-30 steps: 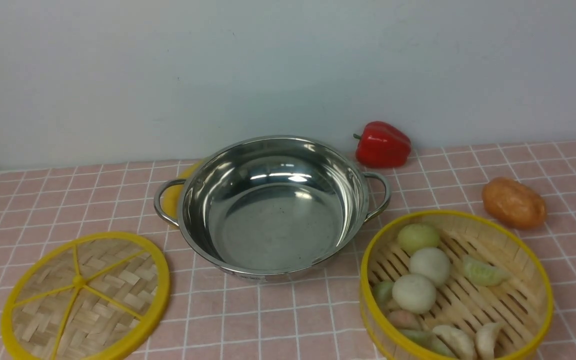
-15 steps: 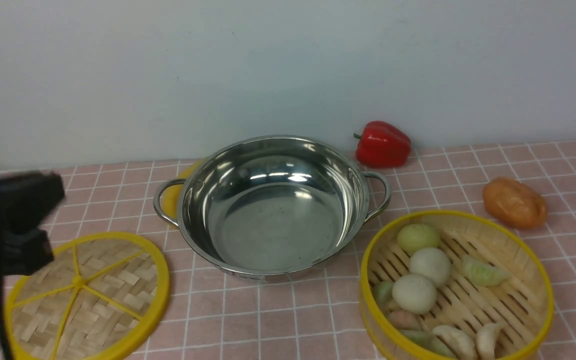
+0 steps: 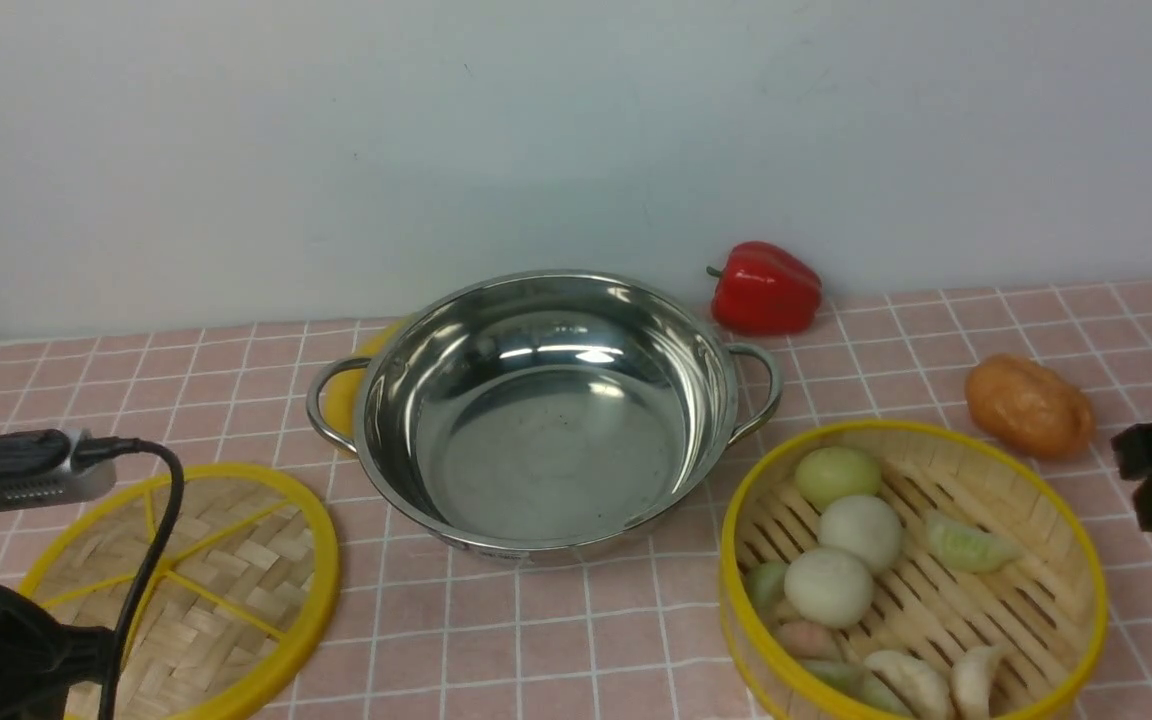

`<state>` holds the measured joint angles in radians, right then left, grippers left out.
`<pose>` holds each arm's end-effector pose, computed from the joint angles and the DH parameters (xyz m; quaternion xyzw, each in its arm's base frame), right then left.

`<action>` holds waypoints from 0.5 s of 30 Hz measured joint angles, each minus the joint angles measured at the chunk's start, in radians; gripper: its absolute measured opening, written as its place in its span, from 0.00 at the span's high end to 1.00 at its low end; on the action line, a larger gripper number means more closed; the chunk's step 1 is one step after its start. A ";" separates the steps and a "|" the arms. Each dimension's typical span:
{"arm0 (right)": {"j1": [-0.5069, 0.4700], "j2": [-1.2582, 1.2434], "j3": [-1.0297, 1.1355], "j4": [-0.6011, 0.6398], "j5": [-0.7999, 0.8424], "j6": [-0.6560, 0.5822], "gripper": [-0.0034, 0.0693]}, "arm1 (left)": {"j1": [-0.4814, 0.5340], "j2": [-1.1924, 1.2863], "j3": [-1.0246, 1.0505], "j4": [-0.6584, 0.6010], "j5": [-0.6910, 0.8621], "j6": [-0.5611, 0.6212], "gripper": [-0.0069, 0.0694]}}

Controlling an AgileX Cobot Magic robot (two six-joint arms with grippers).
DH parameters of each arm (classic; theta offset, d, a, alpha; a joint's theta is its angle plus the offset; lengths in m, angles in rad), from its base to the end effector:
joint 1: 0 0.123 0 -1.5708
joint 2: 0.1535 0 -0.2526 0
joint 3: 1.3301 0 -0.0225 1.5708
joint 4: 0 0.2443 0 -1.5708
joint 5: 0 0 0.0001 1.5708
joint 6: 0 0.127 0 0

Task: Place the steamer in the pot on the pink tablecloth, and put the lid on the steamer.
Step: 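Reach for and grasp the rim of the bamboo steamer holding the buns with the right gripper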

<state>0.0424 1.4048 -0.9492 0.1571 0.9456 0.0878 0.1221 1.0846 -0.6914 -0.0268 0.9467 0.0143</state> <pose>0.2645 0.0274 0.1869 0.0598 0.9876 0.0771 0.1229 0.1957 0.0212 0.1890 -0.0592 0.9855 -0.0012 0.1588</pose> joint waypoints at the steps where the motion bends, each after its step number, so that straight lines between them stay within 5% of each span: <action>1: 0.000 0.029 0.000 0.004 -0.018 -0.008 0.62 | 0.000 0.000 0.000 0.005 0.000 -0.001 0.76; 15: 0.000 0.292 -0.001 0.052 -0.180 -0.044 0.62 | 0.000 0.000 0.000 0.009 0.000 -0.001 0.74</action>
<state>0.0424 1.6964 -0.9502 0.2092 0.7654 0.0439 0.1221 1.0846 -0.6914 -0.0176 0.9467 0.0133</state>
